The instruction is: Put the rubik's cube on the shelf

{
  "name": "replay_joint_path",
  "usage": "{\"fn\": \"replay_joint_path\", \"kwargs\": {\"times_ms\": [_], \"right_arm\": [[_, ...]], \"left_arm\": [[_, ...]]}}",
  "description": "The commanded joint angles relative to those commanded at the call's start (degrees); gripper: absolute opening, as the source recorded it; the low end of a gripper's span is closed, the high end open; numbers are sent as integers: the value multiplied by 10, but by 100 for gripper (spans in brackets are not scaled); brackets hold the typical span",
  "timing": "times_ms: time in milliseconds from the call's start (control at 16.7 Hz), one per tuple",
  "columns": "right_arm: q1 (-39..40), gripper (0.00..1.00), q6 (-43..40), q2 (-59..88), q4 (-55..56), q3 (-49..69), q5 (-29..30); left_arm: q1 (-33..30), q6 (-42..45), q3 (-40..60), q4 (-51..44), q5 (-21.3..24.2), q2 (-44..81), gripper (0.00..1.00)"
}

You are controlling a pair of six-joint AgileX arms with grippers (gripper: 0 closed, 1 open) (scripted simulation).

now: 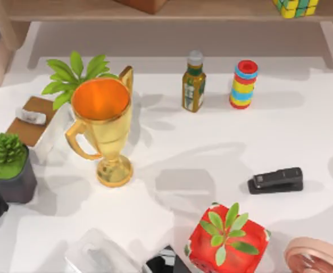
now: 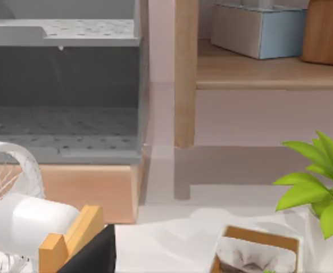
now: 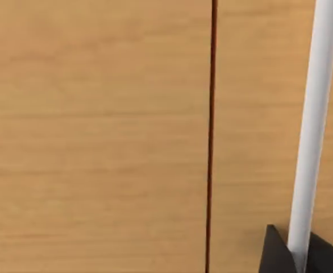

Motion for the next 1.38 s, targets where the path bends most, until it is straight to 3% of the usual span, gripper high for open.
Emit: {"fn": "replay_joint_path", "kwargs": {"times_ms": [240,1020,1380], "right_arm": [[1,0,0,2,-2,4,1],[1,98,0,2,-2,4,1],[1,100,0,2,-2,4,1]], "left_arm": [[0,0,0,0,0,0,100],[0,0,0,0,0,0,100],[0,0,0,0,0,0,100]]}}
